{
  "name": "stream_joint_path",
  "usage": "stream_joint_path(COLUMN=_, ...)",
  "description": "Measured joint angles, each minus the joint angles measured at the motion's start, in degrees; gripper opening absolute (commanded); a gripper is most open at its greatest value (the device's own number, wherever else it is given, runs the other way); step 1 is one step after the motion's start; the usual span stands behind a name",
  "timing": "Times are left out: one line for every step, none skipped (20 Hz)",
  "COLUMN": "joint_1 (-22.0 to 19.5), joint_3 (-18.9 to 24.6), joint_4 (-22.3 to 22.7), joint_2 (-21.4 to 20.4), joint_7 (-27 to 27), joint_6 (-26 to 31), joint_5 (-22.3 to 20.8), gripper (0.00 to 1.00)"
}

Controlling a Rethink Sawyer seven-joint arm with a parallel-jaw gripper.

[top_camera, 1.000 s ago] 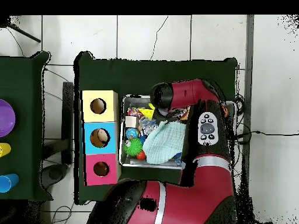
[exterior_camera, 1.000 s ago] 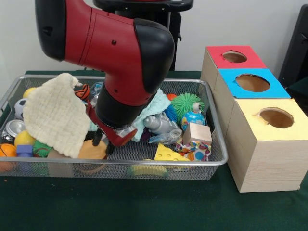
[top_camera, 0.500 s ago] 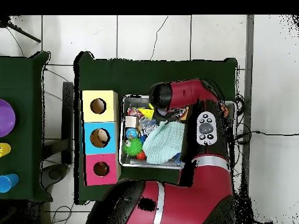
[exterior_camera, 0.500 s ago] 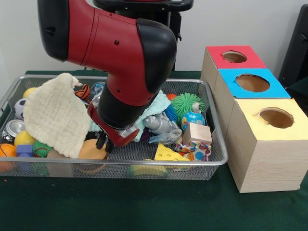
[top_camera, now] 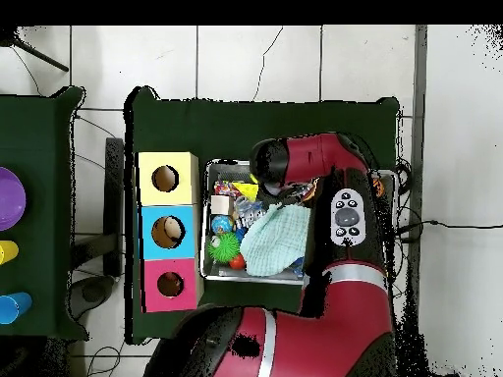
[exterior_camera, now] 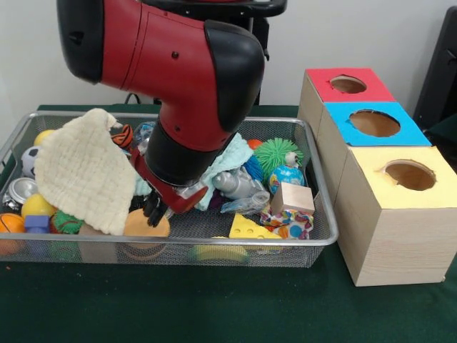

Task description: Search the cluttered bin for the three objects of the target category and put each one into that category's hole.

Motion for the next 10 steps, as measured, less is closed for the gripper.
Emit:
stream_joint_path(joint_1=0.00, joint_3=0.00, joint_4=0.46, joint_2=-0.45, joint_7=0.00, joint_6=0.01, joint_5=0.09, gripper=0.00)
stream_joint_path(joint_1=0.01, joint_3=0.01, joint_4=1.09, joint_2=-1.13, joint_7=0.00, joint_6=0.00, joint_5=0.28, gripper=0.00)
stream_joint_path(joint_1=-0.01, joint_3=0.02, joint_4=2.02, joint_2=-2.13, joint_7=0.00, joint_6=0.01, joint_5=0.68, gripper=0.00)
stream_joint_path(joint_1=-0.02, joint_3=0.02, joint_4=2.99, joint_2=-3.24, joint_7=0.00, joint_6=0.00, joint_5=1.13, gripper=0.00)
stream_joint_path(joint_1=-0.03, joint_3=0.03, joint_4=3.66, joint_2=-4.06, joint_7=0.00, joint_6=0.01, joint_5=1.46, gripper=0.00)
stream_joint_path(joint_1=-0.02, joint_3=0.02, joint_4=4.30, joint_2=-4.91, joint_7=0.00, joint_6=0.02, joint_5=1.76, gripper=0.00)
stream_joint_path(joint_1=-0.02, joint_3=0.02, joint_4=5.06, joint_2=-5.99, joint_7=0.00, joint_6=0.05, joint_5=2.16, gripper=0.00)
stream_joint_path(joint_1=-0.02, joint_3=0.02, joint_4=6.02, joint_2=-7.52, joint_7=0.00, joint_6=0.14, joint_5=2.71, gripper=0.00)
stream_joint_path(joint_1=-0.02, joint_3=0.02, joint_4=6.61, joint_2=-8.59, joint_7=0.00, joint_6=0.25, joint_5=3.13, gripper=0.00)
stream_joint_path(joint_1=-0.01, joint_3=0.02, joint_4=7.15, joint_2=-9.64, joint_7=0.00, joint_6=0.37, joint_5=3.47, gripper=0.00)
